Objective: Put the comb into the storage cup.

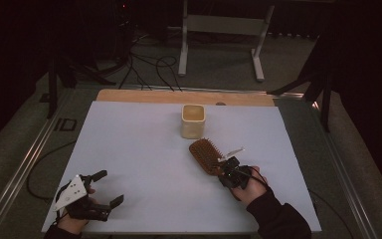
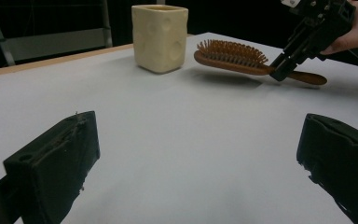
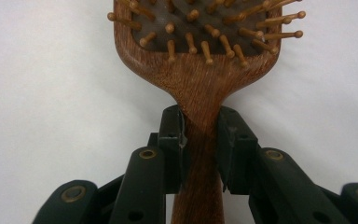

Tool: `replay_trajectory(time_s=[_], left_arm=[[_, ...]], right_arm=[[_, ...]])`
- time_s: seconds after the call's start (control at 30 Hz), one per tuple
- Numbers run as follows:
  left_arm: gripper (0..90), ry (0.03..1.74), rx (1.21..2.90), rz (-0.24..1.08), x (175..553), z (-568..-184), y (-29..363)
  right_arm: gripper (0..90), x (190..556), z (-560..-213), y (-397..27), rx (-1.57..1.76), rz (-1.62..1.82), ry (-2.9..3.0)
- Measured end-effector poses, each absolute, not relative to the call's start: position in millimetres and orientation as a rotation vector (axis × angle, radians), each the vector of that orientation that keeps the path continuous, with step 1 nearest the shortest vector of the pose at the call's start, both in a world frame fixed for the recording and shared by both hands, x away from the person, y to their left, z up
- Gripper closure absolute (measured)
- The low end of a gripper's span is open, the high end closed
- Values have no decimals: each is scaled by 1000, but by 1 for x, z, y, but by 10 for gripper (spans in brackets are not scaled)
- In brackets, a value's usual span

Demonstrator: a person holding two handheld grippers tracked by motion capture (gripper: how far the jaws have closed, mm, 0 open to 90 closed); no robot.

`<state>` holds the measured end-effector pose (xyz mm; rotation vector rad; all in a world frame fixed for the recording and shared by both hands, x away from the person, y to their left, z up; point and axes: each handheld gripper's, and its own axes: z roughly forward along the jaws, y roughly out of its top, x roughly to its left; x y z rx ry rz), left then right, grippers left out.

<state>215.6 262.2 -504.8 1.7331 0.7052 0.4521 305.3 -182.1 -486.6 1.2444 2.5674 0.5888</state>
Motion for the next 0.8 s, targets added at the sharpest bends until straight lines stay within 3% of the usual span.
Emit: replay_trajectory(time_s=[0.8], left_arm=[[0,715,1736,435,217,-505,261]], right_arm=[[734,294,-483,-189,1172,913,2480]])
